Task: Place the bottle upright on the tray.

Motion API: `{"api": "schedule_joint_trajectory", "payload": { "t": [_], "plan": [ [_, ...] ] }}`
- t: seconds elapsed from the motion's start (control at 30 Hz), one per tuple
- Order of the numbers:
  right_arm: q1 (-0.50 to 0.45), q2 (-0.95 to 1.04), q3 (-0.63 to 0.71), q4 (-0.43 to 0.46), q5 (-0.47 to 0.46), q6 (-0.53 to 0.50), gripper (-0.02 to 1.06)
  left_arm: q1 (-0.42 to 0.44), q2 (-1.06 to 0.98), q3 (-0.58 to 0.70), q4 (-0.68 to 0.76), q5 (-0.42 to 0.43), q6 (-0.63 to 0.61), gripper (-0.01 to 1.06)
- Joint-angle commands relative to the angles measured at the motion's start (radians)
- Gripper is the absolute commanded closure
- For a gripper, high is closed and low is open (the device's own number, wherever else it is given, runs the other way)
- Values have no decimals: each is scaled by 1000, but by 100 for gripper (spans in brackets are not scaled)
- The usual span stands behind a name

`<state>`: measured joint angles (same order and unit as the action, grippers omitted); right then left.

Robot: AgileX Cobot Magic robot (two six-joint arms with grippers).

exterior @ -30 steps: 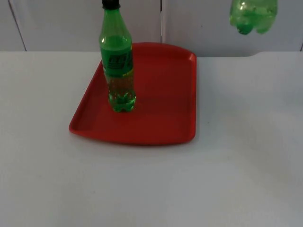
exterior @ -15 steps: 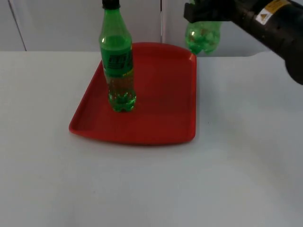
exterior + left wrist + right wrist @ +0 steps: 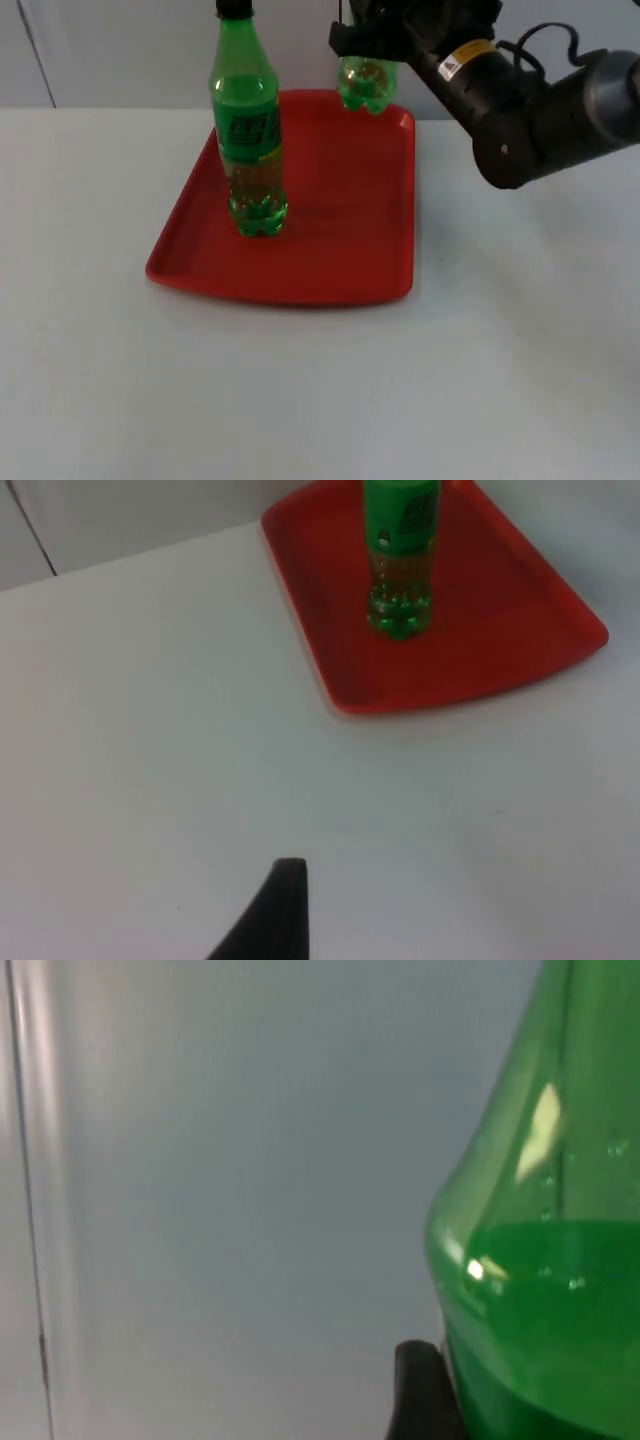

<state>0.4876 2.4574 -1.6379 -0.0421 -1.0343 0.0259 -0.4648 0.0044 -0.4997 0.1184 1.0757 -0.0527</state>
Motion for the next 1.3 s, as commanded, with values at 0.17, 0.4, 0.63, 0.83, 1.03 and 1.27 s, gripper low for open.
{"api": "schedule_joint_trajectory", "payload": {
  "t": [0.17, 0.4, 0.63, 0.83, 1.03, 1.27],
  "plan": [
    [-2, 139, -198, -8, 31, 0, 105, -5, -4, 5, 3, -1, 3, 0],
    [-2, 274, -373, -8, 73, 0, 105, -5, -4, 5, 3, -1, 3, 0],
    [-2, 330, -395, -8, 77, 0, 105, -5, -4, 5, 4, -1, 3, 0],
    [-2, 346, -395, -8, 104, -19, 104, -5, -4, 5, 4, -1, 3, 0],
    [-2, 346, -395, -8, 132, -40, 76, -5, -4, 5, 4, -1, 3, 0],
    [-2, 346, -395, -8, 120, -67, 35, -5, -4, 5, 4, -1, 3, 0]
  ]
}}
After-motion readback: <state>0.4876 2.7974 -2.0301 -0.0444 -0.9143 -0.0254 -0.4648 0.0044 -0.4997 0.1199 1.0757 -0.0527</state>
